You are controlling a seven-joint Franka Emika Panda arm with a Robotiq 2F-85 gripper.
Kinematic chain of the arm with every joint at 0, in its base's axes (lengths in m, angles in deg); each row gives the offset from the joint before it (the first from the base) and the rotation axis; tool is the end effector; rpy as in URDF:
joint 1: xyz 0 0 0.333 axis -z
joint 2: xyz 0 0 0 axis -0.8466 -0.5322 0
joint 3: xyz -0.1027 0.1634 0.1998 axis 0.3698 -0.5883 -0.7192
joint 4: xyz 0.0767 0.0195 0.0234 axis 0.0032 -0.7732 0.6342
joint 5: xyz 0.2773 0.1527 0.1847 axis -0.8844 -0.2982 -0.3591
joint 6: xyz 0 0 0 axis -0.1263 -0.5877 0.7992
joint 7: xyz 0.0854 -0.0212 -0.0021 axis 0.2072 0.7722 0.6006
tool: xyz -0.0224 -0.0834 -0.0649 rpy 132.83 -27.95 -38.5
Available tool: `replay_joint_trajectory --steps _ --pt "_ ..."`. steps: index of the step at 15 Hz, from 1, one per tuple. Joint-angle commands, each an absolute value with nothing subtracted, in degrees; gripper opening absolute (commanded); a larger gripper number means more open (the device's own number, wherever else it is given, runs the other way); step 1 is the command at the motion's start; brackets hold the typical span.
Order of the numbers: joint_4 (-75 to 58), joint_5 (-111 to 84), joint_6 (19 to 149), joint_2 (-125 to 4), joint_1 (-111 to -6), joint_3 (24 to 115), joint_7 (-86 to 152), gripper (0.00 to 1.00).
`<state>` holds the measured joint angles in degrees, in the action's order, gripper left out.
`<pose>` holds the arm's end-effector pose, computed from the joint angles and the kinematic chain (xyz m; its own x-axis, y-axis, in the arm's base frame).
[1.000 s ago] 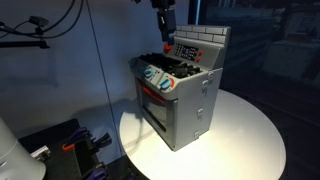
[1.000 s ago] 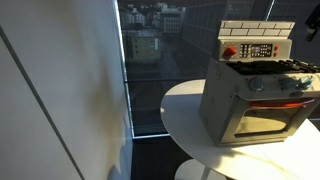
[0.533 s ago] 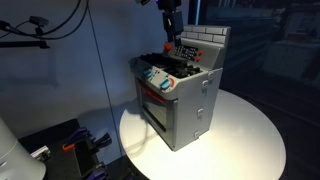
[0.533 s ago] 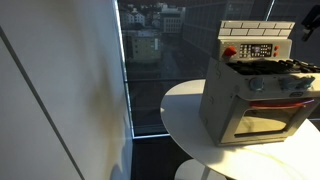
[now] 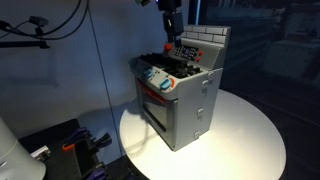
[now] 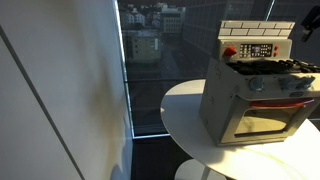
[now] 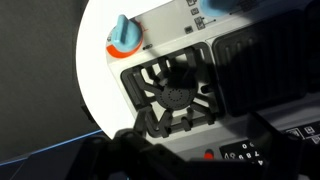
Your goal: Press the top switch on the stove
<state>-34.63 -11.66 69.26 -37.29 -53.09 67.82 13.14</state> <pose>0.5107 -0.0642 0.4689 0.8613 -0.4819 0.1613 -0.4885 -0.8726 0.0013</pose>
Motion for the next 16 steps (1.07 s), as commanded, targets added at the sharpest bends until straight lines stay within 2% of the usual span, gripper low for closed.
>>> replay_joint_trajectory --steps 1,16 --pt "-33.68 -12.28 71.59 -38.49 -52.78 68.38 13.25 1.00" --pt "-30.13 -13.80 81.96 -45.50 -52.30 71.09 15.08 1.00"
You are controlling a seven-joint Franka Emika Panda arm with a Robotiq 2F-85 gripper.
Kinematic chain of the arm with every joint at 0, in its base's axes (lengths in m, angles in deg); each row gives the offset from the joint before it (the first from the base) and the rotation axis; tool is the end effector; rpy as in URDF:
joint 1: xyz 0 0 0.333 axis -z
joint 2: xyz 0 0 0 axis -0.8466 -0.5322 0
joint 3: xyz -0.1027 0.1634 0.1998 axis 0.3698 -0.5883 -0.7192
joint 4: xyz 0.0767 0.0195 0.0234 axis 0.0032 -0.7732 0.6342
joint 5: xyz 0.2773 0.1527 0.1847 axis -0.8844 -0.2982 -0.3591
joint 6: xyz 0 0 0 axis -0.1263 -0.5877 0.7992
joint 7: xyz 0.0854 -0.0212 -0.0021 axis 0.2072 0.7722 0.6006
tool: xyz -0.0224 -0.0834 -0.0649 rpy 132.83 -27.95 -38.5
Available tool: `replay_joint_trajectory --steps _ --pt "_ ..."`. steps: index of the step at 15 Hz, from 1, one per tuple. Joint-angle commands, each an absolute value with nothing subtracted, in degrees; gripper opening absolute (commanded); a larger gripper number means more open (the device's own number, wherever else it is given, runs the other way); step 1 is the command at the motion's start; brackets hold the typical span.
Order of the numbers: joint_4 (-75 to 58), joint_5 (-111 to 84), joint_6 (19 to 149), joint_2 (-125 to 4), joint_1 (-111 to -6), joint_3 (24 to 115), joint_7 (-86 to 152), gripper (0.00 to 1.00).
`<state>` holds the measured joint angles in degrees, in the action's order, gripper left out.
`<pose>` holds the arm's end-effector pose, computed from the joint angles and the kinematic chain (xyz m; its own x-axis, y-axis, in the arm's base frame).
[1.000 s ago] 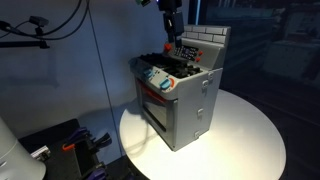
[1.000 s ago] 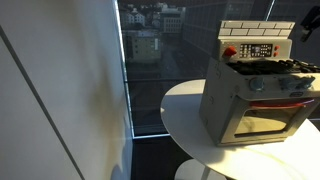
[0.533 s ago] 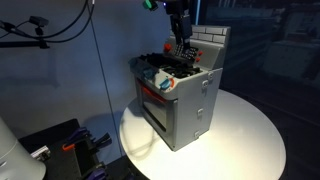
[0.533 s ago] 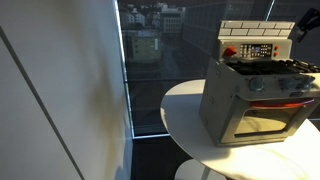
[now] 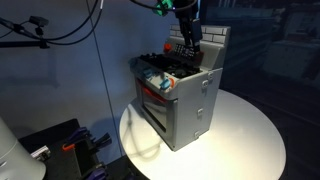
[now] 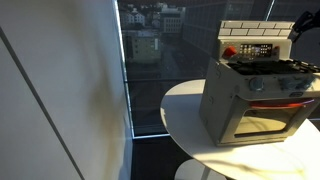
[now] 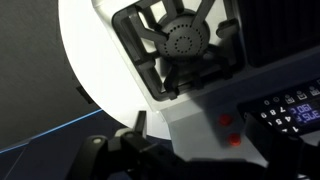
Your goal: Press the top switch on the stove
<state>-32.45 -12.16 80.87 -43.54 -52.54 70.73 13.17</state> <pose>0.5431 -0.0989 0.4505 0.8073 -0.5220 0.2754 -0.5281 -0.8472 -0.0580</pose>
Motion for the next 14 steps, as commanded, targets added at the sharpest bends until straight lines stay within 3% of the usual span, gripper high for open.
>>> replay_joint_trajectory --steps 1,14 --pt "-30.23 -13.81 82.91 -45.77 -52.32 71.17 15.29 1.00" --pt "-31.82 -16.40 88.87 -46.94 -52.27 71.84 17.60 1.00"
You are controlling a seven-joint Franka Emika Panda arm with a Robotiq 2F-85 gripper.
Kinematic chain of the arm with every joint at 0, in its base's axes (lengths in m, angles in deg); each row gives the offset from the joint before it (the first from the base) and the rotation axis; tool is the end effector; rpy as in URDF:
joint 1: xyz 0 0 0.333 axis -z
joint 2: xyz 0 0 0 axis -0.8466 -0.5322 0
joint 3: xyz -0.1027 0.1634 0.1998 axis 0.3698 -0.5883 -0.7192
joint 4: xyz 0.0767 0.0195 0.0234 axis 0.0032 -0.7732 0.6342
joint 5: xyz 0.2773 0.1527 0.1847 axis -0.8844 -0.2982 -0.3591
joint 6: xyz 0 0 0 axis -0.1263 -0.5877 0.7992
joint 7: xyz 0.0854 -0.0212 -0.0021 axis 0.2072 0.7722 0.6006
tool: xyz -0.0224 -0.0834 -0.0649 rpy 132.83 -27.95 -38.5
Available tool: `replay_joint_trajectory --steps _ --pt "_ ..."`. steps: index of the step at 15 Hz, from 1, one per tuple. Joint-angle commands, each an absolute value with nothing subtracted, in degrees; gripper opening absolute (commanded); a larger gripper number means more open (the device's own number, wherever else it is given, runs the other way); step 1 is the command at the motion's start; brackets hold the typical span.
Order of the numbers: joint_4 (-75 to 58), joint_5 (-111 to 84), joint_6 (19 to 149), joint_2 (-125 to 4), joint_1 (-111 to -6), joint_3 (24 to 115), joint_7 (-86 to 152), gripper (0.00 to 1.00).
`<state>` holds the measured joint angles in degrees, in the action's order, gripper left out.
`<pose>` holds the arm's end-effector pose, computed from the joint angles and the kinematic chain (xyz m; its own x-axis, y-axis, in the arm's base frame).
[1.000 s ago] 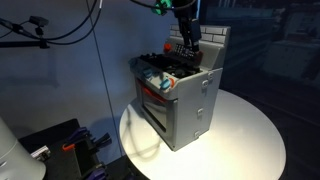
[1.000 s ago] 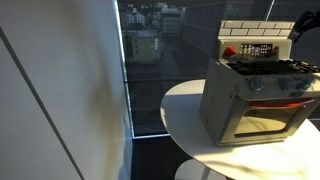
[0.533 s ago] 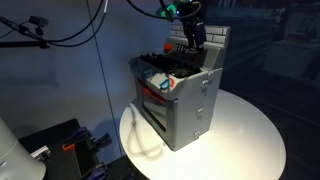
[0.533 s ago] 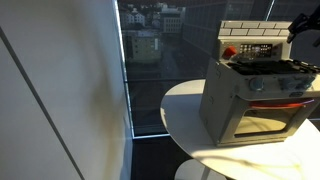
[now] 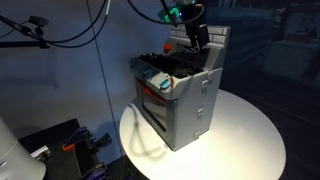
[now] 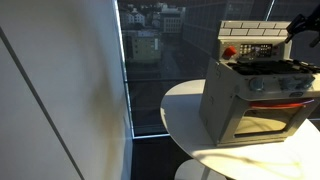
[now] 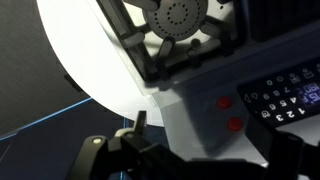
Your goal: Press the top switch on the stove
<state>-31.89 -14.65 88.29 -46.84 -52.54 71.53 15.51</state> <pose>0.5593 -0.1078 0.4381 0.7873 -0.5159 0.3378 -0.5121 -0.8521 -0.1079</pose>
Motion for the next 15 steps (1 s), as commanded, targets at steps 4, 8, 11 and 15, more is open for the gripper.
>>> replay_joint_trajectory --steps 4,8,11,15 --pt "-31.62 -16.64 88.64 -47.39 -52.23 72.07 17.53 1.00" --pt "-31.41 -16.88 88.64 -47.93 -52.21 72.24 17.76 1.00" --pt "-31.18 -17.10 88.68 -48.33 -52.25 72.25 17.88 1.00" --pt "-30.69 -17.13 88.78 -49.09 -52.32 72.25 17.93 1.00"
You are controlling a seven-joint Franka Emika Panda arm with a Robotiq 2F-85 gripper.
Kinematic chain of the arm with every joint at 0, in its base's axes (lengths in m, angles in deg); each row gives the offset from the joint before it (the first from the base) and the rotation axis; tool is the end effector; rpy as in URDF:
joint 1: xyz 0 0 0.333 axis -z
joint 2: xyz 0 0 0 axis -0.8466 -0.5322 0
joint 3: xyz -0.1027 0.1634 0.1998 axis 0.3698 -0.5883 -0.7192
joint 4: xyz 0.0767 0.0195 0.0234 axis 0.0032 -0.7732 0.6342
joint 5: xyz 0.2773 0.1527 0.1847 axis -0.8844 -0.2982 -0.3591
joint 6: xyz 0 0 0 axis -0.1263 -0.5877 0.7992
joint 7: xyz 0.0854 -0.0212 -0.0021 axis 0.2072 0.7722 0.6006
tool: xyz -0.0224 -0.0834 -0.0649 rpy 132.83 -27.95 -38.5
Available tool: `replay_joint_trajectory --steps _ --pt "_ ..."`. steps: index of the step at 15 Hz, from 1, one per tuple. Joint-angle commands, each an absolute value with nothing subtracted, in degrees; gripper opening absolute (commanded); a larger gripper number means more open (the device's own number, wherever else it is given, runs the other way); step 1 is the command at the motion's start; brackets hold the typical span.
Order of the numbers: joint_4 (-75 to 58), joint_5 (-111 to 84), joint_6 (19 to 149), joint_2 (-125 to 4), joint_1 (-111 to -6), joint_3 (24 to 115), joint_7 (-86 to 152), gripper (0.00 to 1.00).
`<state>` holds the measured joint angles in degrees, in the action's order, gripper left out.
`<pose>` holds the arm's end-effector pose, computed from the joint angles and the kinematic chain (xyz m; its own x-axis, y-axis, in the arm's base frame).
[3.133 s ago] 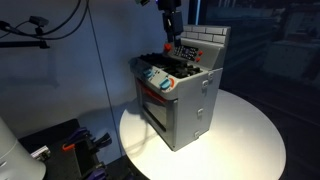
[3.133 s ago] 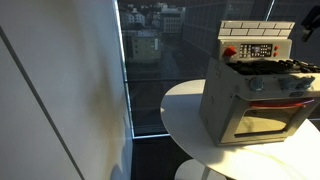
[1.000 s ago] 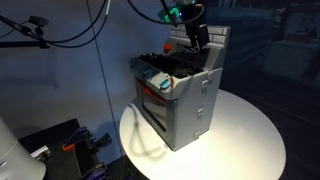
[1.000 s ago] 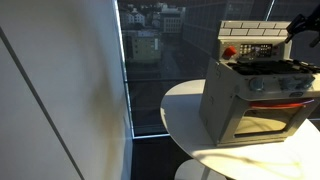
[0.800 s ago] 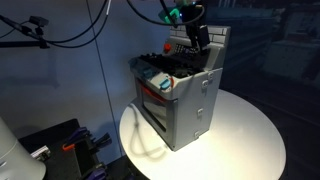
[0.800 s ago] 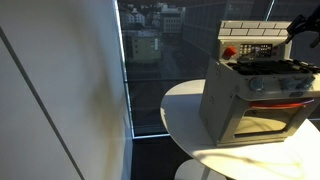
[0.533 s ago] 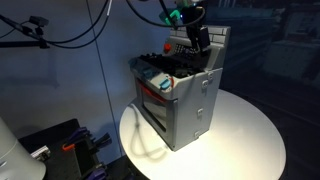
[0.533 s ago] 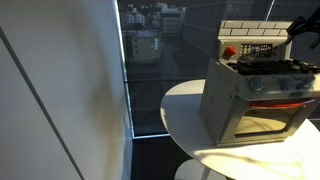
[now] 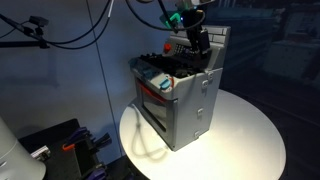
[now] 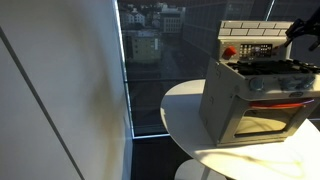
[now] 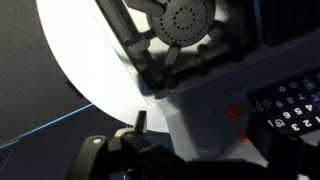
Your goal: Press the top switch on the stove
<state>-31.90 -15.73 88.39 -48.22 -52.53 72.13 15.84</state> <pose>0.5606 -0.1138 0.4246 0.7861 -0.5323 0.3141 -0.5265 -0.8429 -0.1108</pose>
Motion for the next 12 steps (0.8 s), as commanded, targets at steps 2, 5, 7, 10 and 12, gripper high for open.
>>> replay_joint_trajectory --steps 2,5,7,10,12 --pt "-30.40 -17.01 88.79 -49.42 -52.34 72.26 17.84 1.00" --pt "-29.99 -17.00 88.84 -49.84 -52.36 72.26 17.87 1.00" --pt "-29.70 -16.92 88.92 -50.14 -52.38 72.27 17.84 1.00" --pt "-29.25 -16.93 89.04 -50.57 -52.36 72.30 17.81 1.00" --pt "-28.96 -16.98 89.20 -50.91 -52.36 72.31 17.86 1.00"
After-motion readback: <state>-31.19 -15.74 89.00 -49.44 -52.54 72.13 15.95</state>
